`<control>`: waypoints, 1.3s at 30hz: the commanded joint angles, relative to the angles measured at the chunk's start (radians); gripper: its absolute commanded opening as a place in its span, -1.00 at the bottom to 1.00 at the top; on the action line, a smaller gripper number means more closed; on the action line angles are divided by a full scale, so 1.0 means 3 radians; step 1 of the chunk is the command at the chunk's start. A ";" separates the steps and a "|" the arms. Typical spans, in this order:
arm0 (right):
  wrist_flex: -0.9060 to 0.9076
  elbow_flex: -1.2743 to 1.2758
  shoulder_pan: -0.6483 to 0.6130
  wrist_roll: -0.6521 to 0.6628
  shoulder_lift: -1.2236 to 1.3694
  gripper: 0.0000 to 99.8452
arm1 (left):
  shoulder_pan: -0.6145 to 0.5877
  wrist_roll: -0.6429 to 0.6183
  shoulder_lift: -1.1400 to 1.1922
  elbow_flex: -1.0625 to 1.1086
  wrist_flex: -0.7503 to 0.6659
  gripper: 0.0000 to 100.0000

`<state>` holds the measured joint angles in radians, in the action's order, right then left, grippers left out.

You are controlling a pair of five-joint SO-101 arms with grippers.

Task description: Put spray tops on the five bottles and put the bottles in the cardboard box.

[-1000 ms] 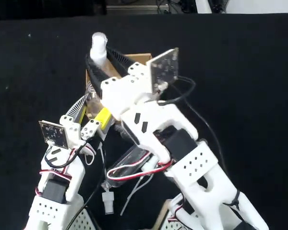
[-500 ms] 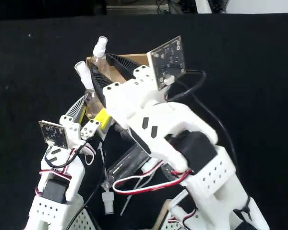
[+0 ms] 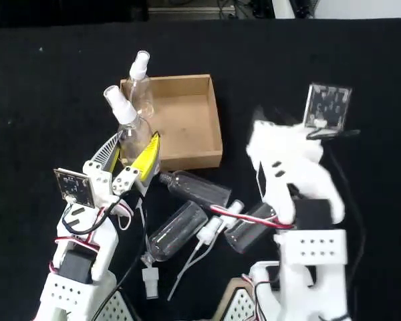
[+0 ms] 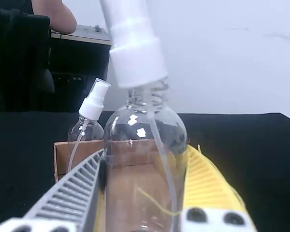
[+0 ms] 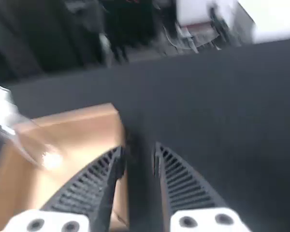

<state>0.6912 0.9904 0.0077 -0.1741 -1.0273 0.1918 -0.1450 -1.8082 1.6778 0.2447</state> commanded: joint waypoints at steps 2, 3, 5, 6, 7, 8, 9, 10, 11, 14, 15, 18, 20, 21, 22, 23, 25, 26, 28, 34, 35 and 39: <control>-0.1274 0.1056 0.0184 0.0026 -0.0176 -0.87 | 0.0008 -0.0031 -0.0041 0.0074 0.0286 -0.76; -0.1458 0.1194 0.0184 0.0026 -0.0182 -0.87 | 0.0008 -0.0031 -0.0041 0.0074 0.0312 -0.76; -0.1647 0.1368 0.0205 0.0031 -0.0176 -0.87 | 0.0003 -0.0005 -0.0041 0.0074 0.0307 -0.76; -0.1662 0.1424 0.0205 0.0031 -0.0166 -0.87 | -0.0003 -0.0005 -0.0041 0.0074 0.0302 -0.76; -0.1657 0.1455 0.0205 0.0036 -0.0166 -0.87 | -0.0003 -0.0005 -0.0041 0.0074 0.0302 -0.76; -0.1657 0.1486 0.0199 0.0036 -0.0166 -0.87 | -0.0003 -0.0005 -0.0041 0.0074 0.0271 -0.76; -0.1657 0.1506 0.0199 0.0036 -0.0166 -0.87 | 0.0003 -0.0005 -0.0041 0.0074 0.0261 -0.76; -0.1657 0.1532 0.0194 0.0036 -0.0161 -0.87 | 0.0003 -0.0005 -0.0041 0.0074 0.0261 -0.76; -0.1667 0.1562 0.0194 0.0046 -0.0161 -0.87 | 0.0003 -0.0015 -0.0041 0.0074 0.0261 -0.76; -0.1678 0.1619 0.0179 0.0292 -0.0161 -0.87 | 0.0003 -0.0005 -0.0041 0.0074 0.0230 -0.76; -0.1678 0.1629 0.0174 0.0348 -0.0161 -0.87 | -0.0003 -0.0005 -0.0041 0.0074 0.0184 -0.76; -0.1678 0.1634 0.0097 0.0389 -0.0161 -0.87 | -0.0212 -0.0005 -0.0031 0.0074 -0.0138 -0.76; -0.1667 0.1639 0.0020 0.0404 -0.0161 -0.87 | -0.0412 -0.0015 -0.0020 0.0074 -0.0368 -0.83; -0.1667 0.1649 -0.0005 0.0404 -0.0156 -0.87 | -0.0488 -0.0026 -0.0020 0.0074 -0.0435 -0.91; -0.1678 0.1670 -0.0020 0.0409 -0.0166 -0.87 | -0.0555 -0.0031 -0.0020 0.0074 -0.0465 -0.96; -0.1678 0.1680 -0.0020 0.0409 -0.0176 -0.87 | -0.0601 -0.0031 -0.0031 0.0074 -0.0455 -0.92; -0.1678 0.1680 -0.0020 0.0409 -0.0176 -0.87 | -0.0673 -0.0020 -0.0036 0.0074 -0.0465 -0.87; -0.1678 0.1680 -0.0015 0.0409 -0.0176 -0.87 | -0.0693 -0.0010 -0.0036 0.0074 -0.0476 -0.87; -0.1678 0.1680 -0.0015 0.0409 -0.0176 -0.87 | -0.0724 -0.0010 -0.0041 0.0074 -0.0506 -0.91; -0.1678 0.1670 0.0005 0.0409 -0.0176 -0.87 | -0.0713 -0.0010 -0.0020 0.0074 -0.1391 -0.94; -0.1678 0.1670 0.0005 0.0409 -0.0176 -0.87 | -0.0703 -0.0010 -0.0015 0.0074 -0.1575 -0.94; -0.1678 0.1675 0.0005 0.0404 -0.0176 -0.87 | -0.0698 -0.0005 -0.0015 0.0033 -0.1887 -0.94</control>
<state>0.2171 1.5029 0.0215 -0.0606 -1.0441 -0.0153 -0.1450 -1.8082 1.6778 -0.2186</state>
